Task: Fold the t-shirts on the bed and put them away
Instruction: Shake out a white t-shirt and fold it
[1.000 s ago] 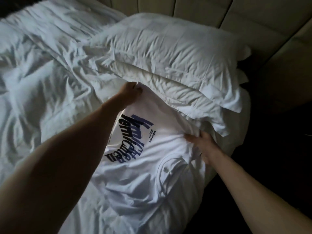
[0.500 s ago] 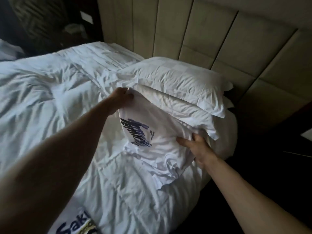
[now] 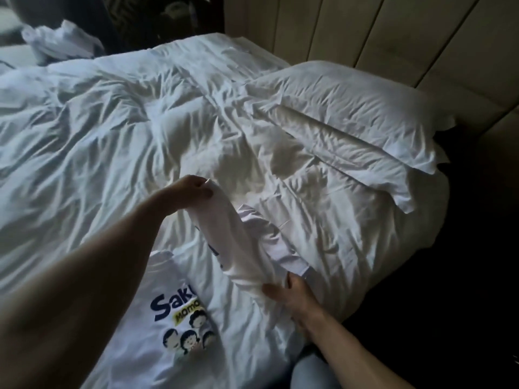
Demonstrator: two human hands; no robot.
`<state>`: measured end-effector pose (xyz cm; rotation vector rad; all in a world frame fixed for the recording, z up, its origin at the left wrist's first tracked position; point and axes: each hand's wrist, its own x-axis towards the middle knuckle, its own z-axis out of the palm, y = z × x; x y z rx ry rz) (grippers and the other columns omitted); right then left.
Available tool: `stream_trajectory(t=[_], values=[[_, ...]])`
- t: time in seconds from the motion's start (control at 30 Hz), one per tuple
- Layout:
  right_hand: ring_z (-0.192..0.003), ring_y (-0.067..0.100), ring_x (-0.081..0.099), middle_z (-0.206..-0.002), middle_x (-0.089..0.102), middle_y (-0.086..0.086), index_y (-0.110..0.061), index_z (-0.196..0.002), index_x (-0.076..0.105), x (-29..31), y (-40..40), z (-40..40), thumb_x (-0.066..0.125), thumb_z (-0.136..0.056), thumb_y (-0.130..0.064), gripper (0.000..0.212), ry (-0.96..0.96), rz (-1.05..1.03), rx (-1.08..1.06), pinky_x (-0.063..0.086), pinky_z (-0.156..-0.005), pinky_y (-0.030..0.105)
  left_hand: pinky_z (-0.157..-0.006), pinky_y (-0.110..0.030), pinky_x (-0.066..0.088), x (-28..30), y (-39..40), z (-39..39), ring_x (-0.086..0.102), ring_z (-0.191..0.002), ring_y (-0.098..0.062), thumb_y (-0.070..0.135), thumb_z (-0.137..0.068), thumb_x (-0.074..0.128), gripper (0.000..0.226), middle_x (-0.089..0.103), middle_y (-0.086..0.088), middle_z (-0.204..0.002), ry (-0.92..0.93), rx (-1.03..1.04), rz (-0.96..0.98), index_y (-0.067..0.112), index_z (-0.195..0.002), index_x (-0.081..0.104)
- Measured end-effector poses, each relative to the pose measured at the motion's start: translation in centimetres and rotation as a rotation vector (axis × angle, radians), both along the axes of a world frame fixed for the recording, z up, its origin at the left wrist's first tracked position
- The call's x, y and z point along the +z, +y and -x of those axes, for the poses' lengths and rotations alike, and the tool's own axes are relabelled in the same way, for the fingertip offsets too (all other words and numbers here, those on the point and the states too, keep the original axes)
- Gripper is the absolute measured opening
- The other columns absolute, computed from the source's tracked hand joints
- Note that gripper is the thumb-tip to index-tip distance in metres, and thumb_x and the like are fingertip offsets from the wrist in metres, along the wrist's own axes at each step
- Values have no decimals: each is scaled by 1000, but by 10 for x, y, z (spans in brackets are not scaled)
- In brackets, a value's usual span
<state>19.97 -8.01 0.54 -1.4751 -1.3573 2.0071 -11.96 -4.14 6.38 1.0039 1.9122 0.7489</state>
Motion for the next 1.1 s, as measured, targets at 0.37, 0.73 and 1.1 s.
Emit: stream_trajectory(t=[0.37, 0.73, 1.1], values=[[-86, 3, 65, -99, 71, -6, -19, -107, 65, -73, 85, -17, 64, -86, 6, 32, -177, -3, -253, 52, -77, 17, -63, -27, 41, -109, 106, -23, 54, -73, -20, 0, -93, 59, 8, 60, -12, -82, 60, -80, 52, 5, -92, 65], [-114, 24, 59, -119, 64, 5, -10, -121, 62, -159, 137, -11, 74, -86, -30, 42, -498, 130, -324, 47, -94, 34, -83, -34, 48, -230, 183, -45, 62, -106, -35, 28, -93, 56, 26, 65, -17, -116, 464, -315, 487, 14, -111, 68], [-73, 0, 61, -76, 68, -16, -15, -85, 62, -151, 148, -21, 64, -78, 13, 28, -285, -78, -465, 46, -66, 16, -51, -27, 53, -209, 172, -39, 62, -59, -23, 32, -66, 69, 35, 66, -10, -71, -397, 118, 131, 9, -92, 72]])
